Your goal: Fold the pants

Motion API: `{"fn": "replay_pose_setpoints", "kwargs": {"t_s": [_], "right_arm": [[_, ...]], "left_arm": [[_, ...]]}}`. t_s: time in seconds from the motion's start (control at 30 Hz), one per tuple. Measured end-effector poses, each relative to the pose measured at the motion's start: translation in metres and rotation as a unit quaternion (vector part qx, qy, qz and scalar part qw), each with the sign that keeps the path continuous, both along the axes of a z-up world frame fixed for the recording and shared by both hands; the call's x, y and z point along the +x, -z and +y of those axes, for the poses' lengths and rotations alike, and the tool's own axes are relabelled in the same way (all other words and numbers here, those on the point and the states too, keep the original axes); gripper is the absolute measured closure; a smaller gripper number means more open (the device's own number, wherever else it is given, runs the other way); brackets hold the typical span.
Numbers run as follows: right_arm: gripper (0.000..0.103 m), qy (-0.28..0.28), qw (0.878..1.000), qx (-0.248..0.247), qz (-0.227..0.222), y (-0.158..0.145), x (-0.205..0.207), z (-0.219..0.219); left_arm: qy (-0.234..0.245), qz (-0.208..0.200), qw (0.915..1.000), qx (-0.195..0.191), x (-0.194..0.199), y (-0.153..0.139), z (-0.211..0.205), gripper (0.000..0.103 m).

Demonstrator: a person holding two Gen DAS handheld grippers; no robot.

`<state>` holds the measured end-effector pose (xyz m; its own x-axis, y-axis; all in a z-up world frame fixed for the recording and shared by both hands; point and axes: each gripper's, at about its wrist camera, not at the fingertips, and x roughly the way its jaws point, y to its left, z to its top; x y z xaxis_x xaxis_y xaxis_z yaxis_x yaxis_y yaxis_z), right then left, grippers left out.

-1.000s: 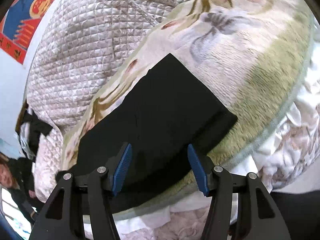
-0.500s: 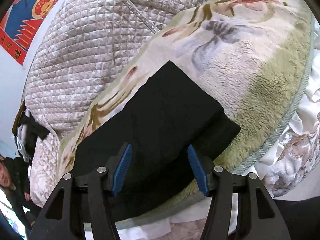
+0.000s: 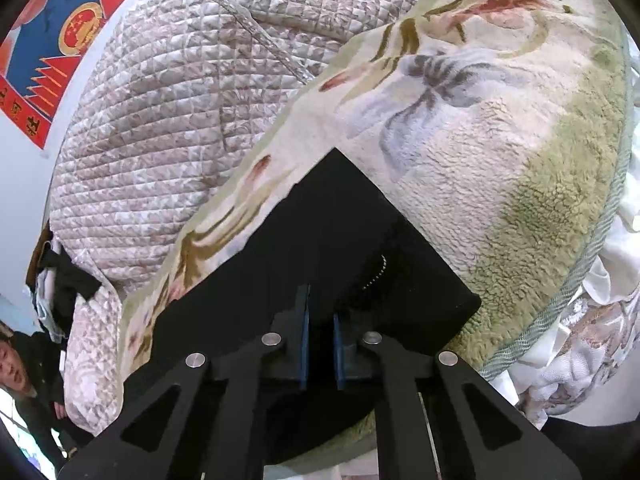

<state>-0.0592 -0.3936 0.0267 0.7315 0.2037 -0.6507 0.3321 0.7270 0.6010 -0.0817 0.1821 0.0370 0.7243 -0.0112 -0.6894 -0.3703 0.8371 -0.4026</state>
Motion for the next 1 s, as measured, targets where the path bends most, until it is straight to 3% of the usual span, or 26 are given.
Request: {"fn": "replay_pose_setpoints", "kwargs": {"t_s": [0.2, 0.37, 0.43, 0.53, 0.6, 0.73, 0.77, 0.8, 0.83, 0.9, 1.0], "right_arm": [[0.096, -0.008, 1.0, 0.009, -0.024, -0.03, -0.016, 0.007], [0.095, 0.011, 0.998, 0.012, 0.057, 0.006, -0.021, -0.003], [0.095, 0.014, 0.998, 0.021, 0.065, 0.015, -0.02, -0.005], [0.094, 0.013, 0.998, -0.001, 0.061, 0.001, -0.02, 0.0], [0.085, 0.024, 0.998, -0.02, 0.063, -0.009, -0.025, -0.001], [0.079, 0.057, 0.994, -0.084, 0.048, -0.037, -0.044, -0.006], [0.077, 0.053, 0.993, -0.095, 0.042, -0.042, -0.043, -0.004], [0.077, 0.035, 0.993, -0.108, 0.03, -0.047, -0.039, 0.001], [0.076, 0.021, 0.993, -0.113, 0.023, -0.05, -0.034, 0.005], [0.075, -0.019, 0.992, -0.125, 0.015, -0.054, -0.018, 0.019], [0.075, -0.085, 0.987, -0.139, 0.011, -0.051, 0.012, 0.042]], "left_arm": [[0.0, -0.022, 0.9995, 0.022, -0.017, -0.033, 0.0, 0.1], [0.002, 0.034, 0.9991, 0.026, -0.021, -0.004, 0.001, 0.1], [0.002, 0.062, 0.9978, 0.025, -0.016, 0.008, 0.001, 0.1], [-0.002, 0.058, 0.998, 0.026, -0.019, 0.003, 0.002, 0.098], [-0.028, 0.049, 0.9961, 0.067, -0.026, -0.011, 0.005, 0.099], [-0.039, 0.019, 0.9944, 0.097, -0.031, -0.036, 0.01, 0.098], [-0.023, 0.007, 0.9952, 0.095, -0.026, -0.043, 0.009, 0.095], [-0.004, -0.002, 0.9956, 0.093, -0.017, -0.047, 0.007, 0.082], [0.011, -0.006, 0.9957, 0.092, -0.008, -0.05, 0.005, 0.061], [0.047, -0.015, 0.9942, 0.096, 0.016, -0.052, -0.001, 0.044], [0.078, 0.014, 0.9908, 0.109, 0.05, -0.041, -0.005, 0.043]]}}
